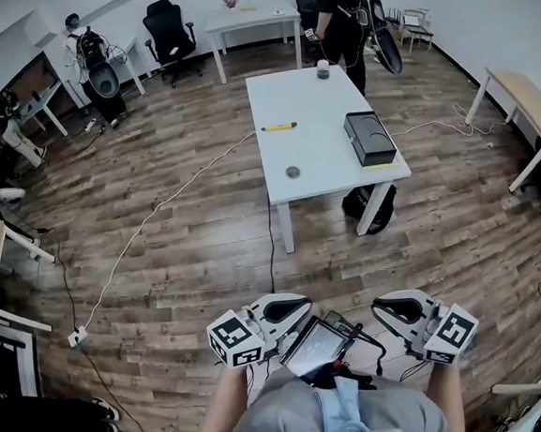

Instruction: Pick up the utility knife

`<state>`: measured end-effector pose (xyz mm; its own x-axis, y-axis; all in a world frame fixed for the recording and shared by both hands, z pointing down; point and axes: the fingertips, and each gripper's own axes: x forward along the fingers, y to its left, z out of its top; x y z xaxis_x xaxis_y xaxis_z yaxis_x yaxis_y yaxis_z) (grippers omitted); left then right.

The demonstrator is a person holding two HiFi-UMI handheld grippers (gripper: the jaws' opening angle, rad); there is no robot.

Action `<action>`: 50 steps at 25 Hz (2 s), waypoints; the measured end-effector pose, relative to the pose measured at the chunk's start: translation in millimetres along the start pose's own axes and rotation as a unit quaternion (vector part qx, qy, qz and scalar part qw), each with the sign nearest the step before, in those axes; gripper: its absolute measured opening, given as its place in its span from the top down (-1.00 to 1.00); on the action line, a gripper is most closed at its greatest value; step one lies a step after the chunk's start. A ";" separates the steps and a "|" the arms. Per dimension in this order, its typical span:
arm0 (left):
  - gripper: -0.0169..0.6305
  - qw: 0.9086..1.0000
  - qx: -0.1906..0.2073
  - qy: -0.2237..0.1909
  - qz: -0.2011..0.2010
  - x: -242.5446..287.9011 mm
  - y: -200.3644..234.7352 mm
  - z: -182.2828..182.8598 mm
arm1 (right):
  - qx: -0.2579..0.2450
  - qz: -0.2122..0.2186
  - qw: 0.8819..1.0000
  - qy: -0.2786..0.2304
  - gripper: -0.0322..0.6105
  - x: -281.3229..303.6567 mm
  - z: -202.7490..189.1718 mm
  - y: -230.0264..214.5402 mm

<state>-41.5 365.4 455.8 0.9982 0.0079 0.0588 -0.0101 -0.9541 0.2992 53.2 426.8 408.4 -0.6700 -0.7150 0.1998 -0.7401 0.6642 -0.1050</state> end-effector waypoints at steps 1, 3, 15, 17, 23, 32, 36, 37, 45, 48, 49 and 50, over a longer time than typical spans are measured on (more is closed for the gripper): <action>0.89 1.000 0.001 -0.001 0.001 -1.5 8.6 3.1 | -0.002 0.002 1.000 0.000 0.81 8.7 4.0 -5.7; 0.89 1.000 0.002 -0.003 0.005 -6.9 26.4 9.0 | -0.003 0.009 1.000 -0.003 0.81 26.6 11.0 -15.0; 0.89 0.998 0.002 -0.013 0.054 -65.5 121.5 32.5 | -0.028 0.048 0.998 0.004 0.80 134.5 39.4 -49.9; 0.89 0.998 0.008 -0.020 0.060 -73.9 134.1 39.6 | -0.033 0.055 0.998 0.004 0.80 152.0 42.3 -53.1; 0.89 0.997 0.004 -0.030 0.068 -93.3 155.3 39.7 | -0.046 0.063 0.997 0.016 0.80 183.2 43.9 -52.4; 0.89 0.999 -0.016 -0.010 0.049 -71.9 161.5 24.0 | -0.011 0.046 0.998 0.038 0.80 173.0 22.0 -74.7; 0.89 0.998 -0.013 -0.006 0.057 -67.8 174.7 27.7 | -0.018 0.057 0.998 0.034 0.80 184.8 26.5 -92.8; 0.89 0.998 -0.015 -0.007 0.061 -67.2 178.5 28.5 | -0.020 0.061 0.997 0.033 0.80 188.5 28.3 -97.5; 0.89 0.997 -0.027 0.011 0.074 -33.8 216.0 31.2 | -0.024 0.073 0.996 0.046 0.80 204.2 21.1 -154.9; 0.89 0.997 -0.025 0.014 0.070 -11.2 237.1 41.6 | -0.024 0.075 0.996 0.047 0.80 209.7 22.8 -183.8; 0.89 0.997 -0.023 0.016 0.068 -3.5 244.8 45.6 | -0.024 0.076 0.996 0.046 0.80 211.9 25.3 -193.8; 0.89 0.997 -0.020 0.018 0.066 3.9 252.6 50.1 | -0.025 0.077 0.996 0.044 0.80 214.2 28.7 -203.5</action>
<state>-37.3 109.4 483.9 0.9852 -0.1057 0.1347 -0.1447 -0.9346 0.3251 58.6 132.2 444.6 -0.7657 -0.5840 0.2695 -0.6244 0.7755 -0.0932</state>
